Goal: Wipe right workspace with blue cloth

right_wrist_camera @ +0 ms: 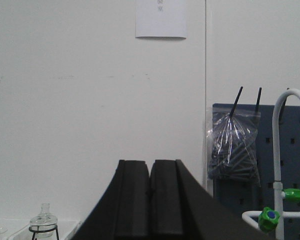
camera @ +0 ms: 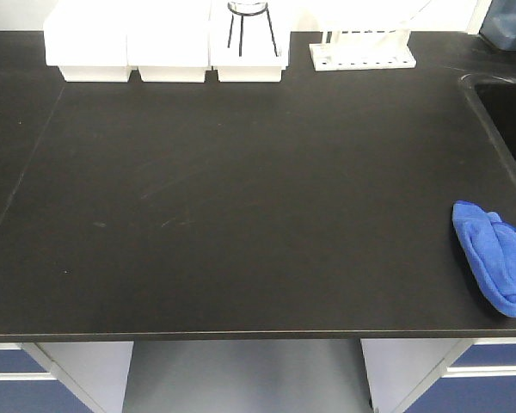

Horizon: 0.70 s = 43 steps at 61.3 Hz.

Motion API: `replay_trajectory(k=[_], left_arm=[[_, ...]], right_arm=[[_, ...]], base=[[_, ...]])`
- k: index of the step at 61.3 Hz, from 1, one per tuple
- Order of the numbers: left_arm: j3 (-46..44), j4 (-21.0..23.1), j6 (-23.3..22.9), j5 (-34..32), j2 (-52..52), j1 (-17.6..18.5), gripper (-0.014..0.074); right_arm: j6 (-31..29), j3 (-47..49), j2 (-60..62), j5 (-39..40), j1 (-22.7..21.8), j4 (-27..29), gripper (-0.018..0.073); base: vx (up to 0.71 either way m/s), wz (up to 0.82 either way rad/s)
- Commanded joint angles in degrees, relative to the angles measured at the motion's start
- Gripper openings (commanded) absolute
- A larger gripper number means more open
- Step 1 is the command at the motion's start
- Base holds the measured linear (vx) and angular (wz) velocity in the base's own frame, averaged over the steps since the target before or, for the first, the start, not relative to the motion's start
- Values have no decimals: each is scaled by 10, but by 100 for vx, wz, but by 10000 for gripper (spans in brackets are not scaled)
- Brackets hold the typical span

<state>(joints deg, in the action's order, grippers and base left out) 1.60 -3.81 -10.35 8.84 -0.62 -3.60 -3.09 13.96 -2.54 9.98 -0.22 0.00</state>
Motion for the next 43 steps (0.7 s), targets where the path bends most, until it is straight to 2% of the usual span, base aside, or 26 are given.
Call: replay_trajectory(k=[1,10,15,17,25,29,36,43], left_arm=[[17,0,-5,-48,-8,3,-6],[17,0,-5,-48,-8,3,-6],[17,0,-5,-48,-8,3,-6],[17,0,-5,-48,-8,3,-6],[17,0,-5,-48,-8,3,-6],[17,0,-5,-48,-8,3,-6],[17,0,-5,-48,-8,3,-6],[17,0,-5,-48,-8,3,-6]], right_arm=[[-58,78,-53,-37,-3,-11,-8],[-171,119,-150,-48,-3,-65,-8],[-199,119,-212,-38,-3,-71,-8],[-192,119,-233,-44,-3,-65,-8],[-101,120,-346,-130,-3,25,-3],[-86,120,-399,-155,-3,33,0],[-69,125,-500,-134,-3,33,1],[4,145,-591,-100,-3,39,7]], base=[[0,0],[0,0],[0,0],[0,0],[0,0],[0,0],[0,0],[0,0]])
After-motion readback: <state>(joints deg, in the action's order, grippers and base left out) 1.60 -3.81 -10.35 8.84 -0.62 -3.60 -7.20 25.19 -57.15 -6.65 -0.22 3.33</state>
